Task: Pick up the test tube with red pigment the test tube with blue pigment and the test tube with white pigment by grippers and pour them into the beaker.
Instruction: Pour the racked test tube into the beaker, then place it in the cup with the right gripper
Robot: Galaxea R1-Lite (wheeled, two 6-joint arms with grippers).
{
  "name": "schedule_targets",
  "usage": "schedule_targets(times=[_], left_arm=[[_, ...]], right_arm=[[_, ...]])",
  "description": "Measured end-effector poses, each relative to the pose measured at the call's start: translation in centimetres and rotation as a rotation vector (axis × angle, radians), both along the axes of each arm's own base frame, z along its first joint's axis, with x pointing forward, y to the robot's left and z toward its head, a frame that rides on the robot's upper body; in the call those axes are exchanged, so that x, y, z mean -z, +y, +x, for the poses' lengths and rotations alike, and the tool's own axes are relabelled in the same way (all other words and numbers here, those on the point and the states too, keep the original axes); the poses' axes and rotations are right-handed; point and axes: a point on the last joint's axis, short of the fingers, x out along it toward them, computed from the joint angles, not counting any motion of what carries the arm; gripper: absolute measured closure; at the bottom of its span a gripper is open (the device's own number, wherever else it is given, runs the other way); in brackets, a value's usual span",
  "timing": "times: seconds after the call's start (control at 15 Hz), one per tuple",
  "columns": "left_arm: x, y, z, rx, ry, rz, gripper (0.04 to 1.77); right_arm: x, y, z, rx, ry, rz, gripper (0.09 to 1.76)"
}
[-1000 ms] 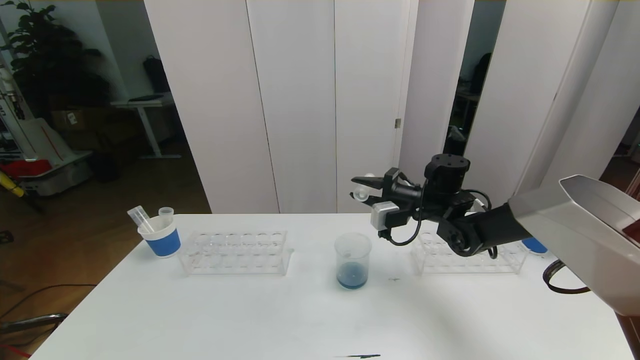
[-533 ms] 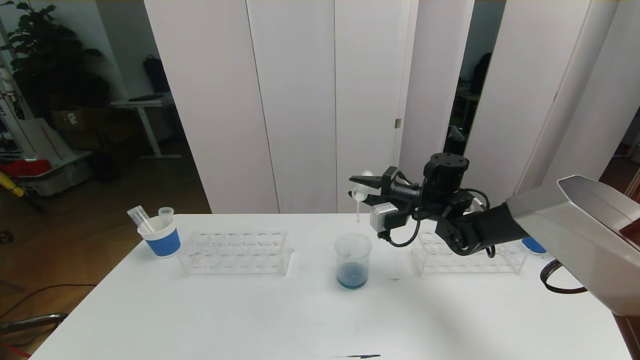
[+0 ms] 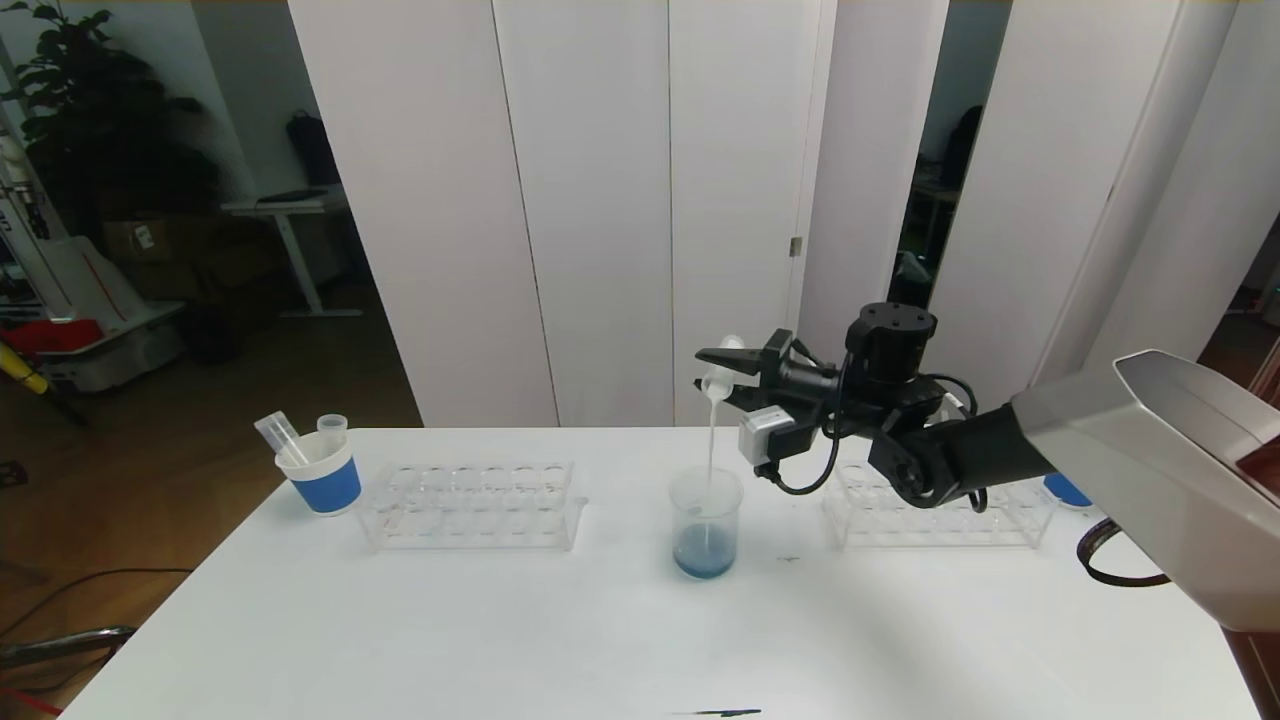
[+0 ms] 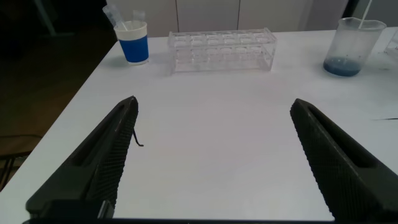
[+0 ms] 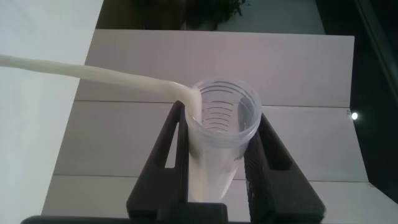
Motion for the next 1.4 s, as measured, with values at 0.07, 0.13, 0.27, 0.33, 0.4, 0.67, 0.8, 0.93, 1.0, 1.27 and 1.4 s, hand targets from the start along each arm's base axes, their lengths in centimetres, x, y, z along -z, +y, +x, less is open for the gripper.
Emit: schedule_targets(times=[0.07,0.13,0.27,0.33,0.4,0.67,0.8,0.93,1.0,1.27,1.4], left_arm=[[0.0,0.0,0.0,0.000,0.000,0.000,0.06],[0.0,0.0,0.0,0.000,0.000,0.000,0.06],[0.0,0.0,0.0,0.001,0.000,0.000,0.06],[0.0,0.0,0.0,0.000,0.000,0.000,0.06],[0.0,0.0,0.0,0.001,0.000,0.000,0.06],[0.0,0.0,0.0,0.000,0.001,0.000,0.06],[0.0,0.0,0.0,0.001,0.000,0.000,0.06],[0.0,0.0,0.0,0.001,0.000,0.000,0.06],[0.0,0.0,0.0,0.001,0.000,0.000,0.06],[0.0,0.0,0.0,0.000,0.000,0.000,0.06],[0.0,0.0,0.0,0.000,0.000,0.000,0.06]], right_arm=[[-0.1,0.0,0.0,-0.011,-0.008,-0.001,1.27],[-0.2,0.1,0.1,-0.016,-0.022,-0.005,1.27],[-0.4,0.1,0.2,-0.026,-0.063,-0.018,1.27],[-0.6,0.2,0.2,-0.031,-0.082,-0.022,1.27],[-0.7,0.2,0.3,-0.034,-0.100,-0.026,1.27],[-1.0,0.3,0.6,-0.040,-0.145,-0.040,1.27],[-1.3,0.4,0.8,-0.050,-0.182,-0.048,1.27],[-1.7,0.6,1.0,-0.087,-0.235,-0.059,1.27],[-1.7,0.6,1.1,-0.104,-0.242,-0.067,1.27],[-2.1,0.7,1.3,-0.119,-0.272,-0.078,1.27],[-2.2,1.1,1.1,-0.120,-0.281,-0.075,1.27]])
